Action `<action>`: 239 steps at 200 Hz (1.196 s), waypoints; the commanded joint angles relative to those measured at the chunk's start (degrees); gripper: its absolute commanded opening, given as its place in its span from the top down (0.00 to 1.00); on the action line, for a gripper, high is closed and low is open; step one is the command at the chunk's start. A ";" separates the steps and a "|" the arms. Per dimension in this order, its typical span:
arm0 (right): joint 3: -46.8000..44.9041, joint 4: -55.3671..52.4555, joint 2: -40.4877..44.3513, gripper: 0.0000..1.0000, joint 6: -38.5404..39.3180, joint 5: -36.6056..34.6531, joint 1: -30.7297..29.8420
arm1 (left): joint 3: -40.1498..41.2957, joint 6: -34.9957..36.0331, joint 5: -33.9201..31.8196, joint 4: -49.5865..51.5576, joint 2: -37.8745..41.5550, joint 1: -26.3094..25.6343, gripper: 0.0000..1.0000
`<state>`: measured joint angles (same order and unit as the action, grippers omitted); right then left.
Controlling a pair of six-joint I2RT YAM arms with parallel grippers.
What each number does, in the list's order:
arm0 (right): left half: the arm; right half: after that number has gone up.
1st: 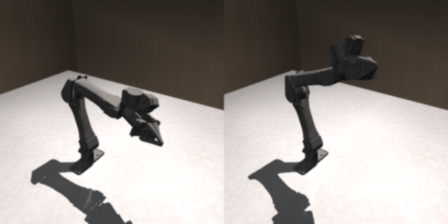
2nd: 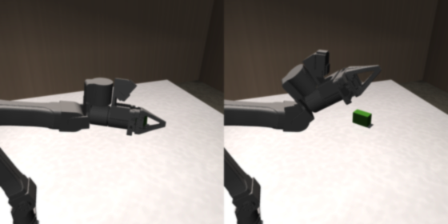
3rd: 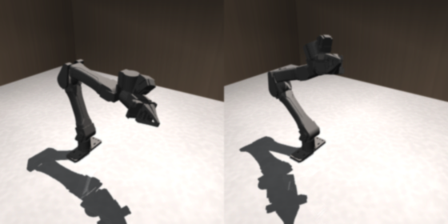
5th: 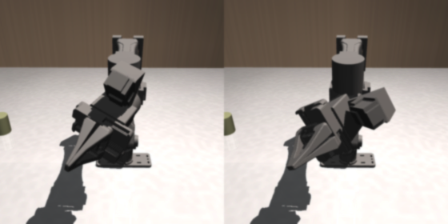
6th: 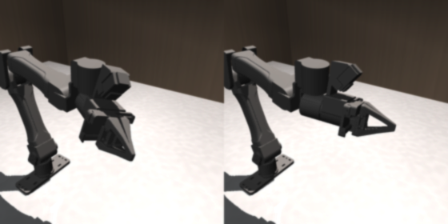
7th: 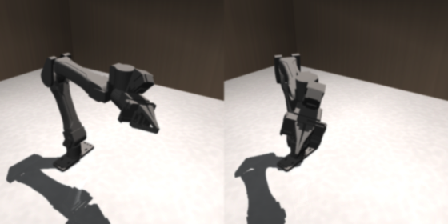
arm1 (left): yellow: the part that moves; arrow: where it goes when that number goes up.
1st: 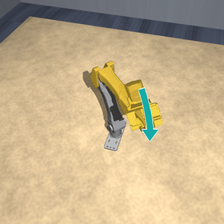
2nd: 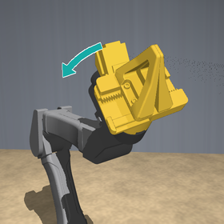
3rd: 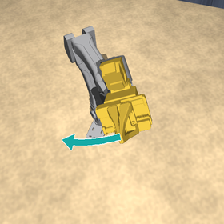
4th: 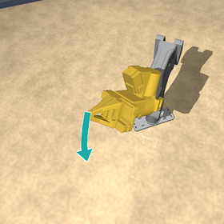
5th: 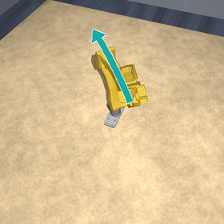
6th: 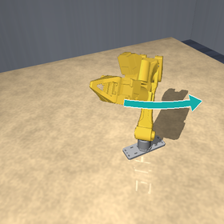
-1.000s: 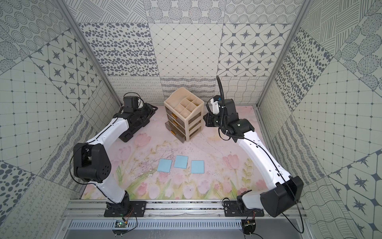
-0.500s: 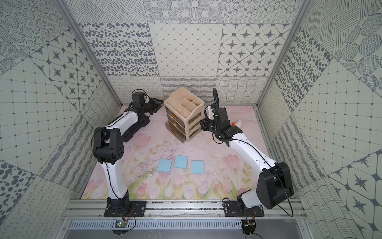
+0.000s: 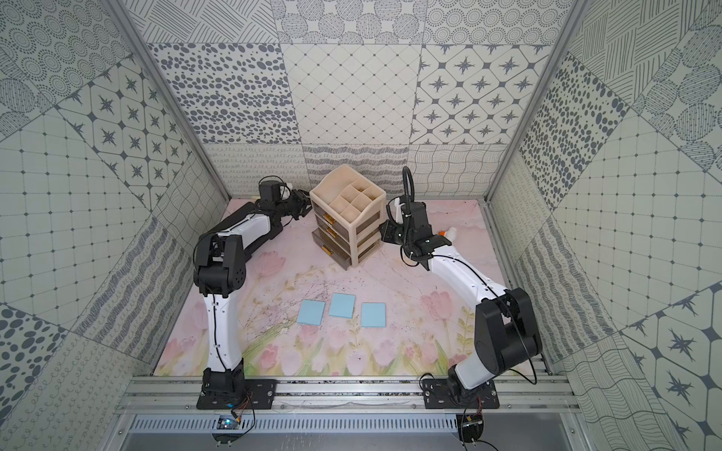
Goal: Please put the sticky notes in the drawer by color
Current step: Close the drawer in the storage box, then adjust the storage box at the center of the board.
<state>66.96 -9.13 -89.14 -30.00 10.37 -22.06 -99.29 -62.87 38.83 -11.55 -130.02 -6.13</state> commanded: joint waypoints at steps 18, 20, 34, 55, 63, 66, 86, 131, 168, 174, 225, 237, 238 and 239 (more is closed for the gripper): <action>2.40 3.99 -3.03 0.76 1.01 1.35 0.97 | 6.72 1.65 7.23 -7.12 4.61 -0.37 0.55; 2.57 3.95 -3.22 0.76 1.11 1.50 0.99 | 7.15 1.69 7.36 -7.24 4.82 -0.42 0.55; 3.41 3.94 -4.18 0.75 1.18 2.10 1.30 | 9.96 2.11 7.12 -7.89 6.45 -0.91 0.55; 4.59 4.03 -5.69 0.74 1.34 2.99 1.68 | 13.75 2.47 7.06 -8.36 9.06 -1.14 0.56; 5.14 3.88 -6.46 0.74 1.44 3.50 1.95 | 15.31 2.49 7.24 -9.15 10.02 -1.25 0.56; 5.28 3.87 -6.71 0.74 1.49 3.66 1.97 | 15.76 2.53 7.37 -9.34 10.33 -1.27 0.56; 5.99 4.15 -8.17 0.74 1.61 4.64 2.36 | 18.02 3.50 7.65 -9.04 12.27 -1.68 0.56; 4.97 5.35 -7.89 0.74 1.04 4.91 2.77 | 15.37 4.69 7.25 -6.89 11.68 -1.24 0.56; 5.02 5.52 -8.67 0.73 1.02 5.40 3.25 | 8.83 4.89 11.08 -5.65 7.47 -2.44 0.55; 5.03 5.65 -8.85 0.73 1.00 5.44 3.41 | 8.42 4.95 11.85 -5.78 7.11 -2.35 0.55; 6.67 5.79 -11.11 0.73 1.08 6.19 4.18 | 14.62 5.55 14.03 -8.16 10.35 -3.43 0.56; 7.38 5.62 -11.75 0.73 1.19 6.87 4.31 | 17.79 4.99 14.04 -9.71 12.12 -3.62 0.56; 7.43 5.57 -11.80 0.73 1.18 6.86 4.36 | 18.06 4.93 14.06 -9.80 12.27 -3.58 0.56; 7.46 5.55 -11.86 0.73 1.22 6.86 4.38 | 18.33 4.89 14.07 -9.98 12.43 -3.60 0.56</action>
<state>72.23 -5.69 -98.65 -29.58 15.90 -17.85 -86.50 -60.07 47.27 -16.78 -121.32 -8.40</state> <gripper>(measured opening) 0.272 0.445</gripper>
